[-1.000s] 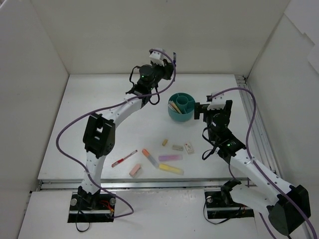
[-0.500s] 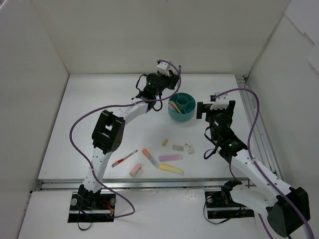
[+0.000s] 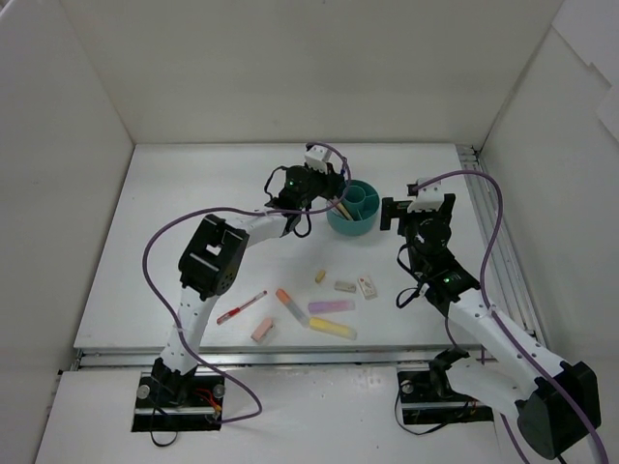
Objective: Sort the stationery into containers
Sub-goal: Place the pen in the storage box, then pick up the pen from the center of the board.
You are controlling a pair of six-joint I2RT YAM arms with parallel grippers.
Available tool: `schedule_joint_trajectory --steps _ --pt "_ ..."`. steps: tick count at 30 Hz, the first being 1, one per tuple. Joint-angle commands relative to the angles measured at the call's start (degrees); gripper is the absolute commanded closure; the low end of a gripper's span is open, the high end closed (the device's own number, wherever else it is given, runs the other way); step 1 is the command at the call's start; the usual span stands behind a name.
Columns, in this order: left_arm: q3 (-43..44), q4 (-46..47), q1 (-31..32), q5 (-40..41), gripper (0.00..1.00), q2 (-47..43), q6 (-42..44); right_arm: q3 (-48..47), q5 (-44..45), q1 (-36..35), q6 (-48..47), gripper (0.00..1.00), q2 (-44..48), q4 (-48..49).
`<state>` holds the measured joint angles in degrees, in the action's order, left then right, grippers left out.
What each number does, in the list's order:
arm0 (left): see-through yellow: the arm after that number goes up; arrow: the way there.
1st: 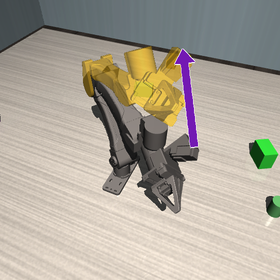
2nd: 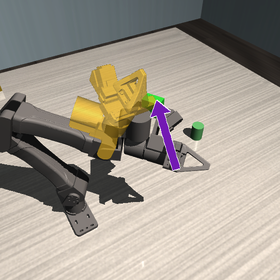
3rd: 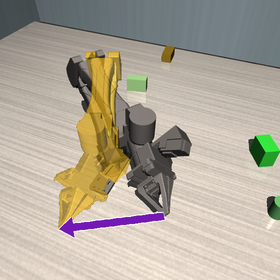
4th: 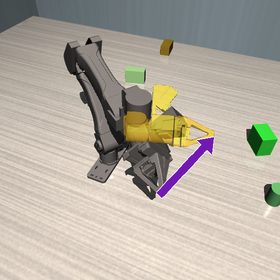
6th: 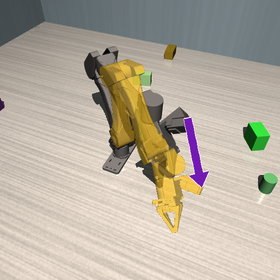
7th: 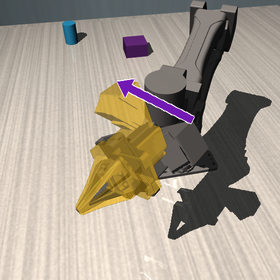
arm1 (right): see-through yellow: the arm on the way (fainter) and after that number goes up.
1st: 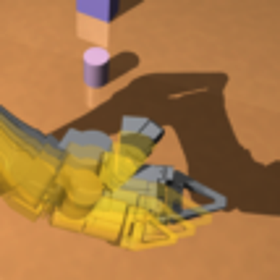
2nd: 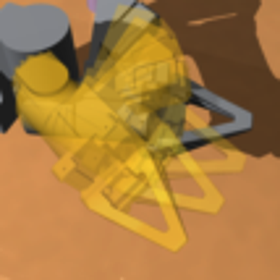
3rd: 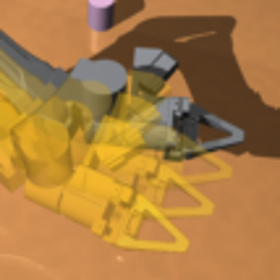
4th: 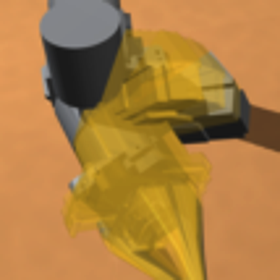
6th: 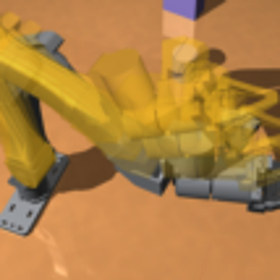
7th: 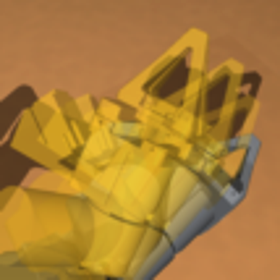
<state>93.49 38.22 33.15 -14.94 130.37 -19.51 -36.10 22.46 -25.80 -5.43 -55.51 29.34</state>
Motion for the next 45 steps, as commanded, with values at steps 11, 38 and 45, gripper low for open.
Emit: schedule_joint_trajectory --steps 11,38,45 --pt "-14.54 8.72 1.13 0.78 0.31 -21.28 2.11 -1.60 -7.77 0.49 1.56 0.02 0.75 4.06" --pt "-49.54 -75.04 -3.79 17.05 0.00 -63.92 -50.27 -18.48 -1.11 -9.98 4.79 0.02 -19.90 -6.23" --pt "-52.01 -75.75 -3.79 15.64 0.00 -61.11 -60.20 -20.24 5.49 -5.84 11.58 0.02 -19.82 -7.29"
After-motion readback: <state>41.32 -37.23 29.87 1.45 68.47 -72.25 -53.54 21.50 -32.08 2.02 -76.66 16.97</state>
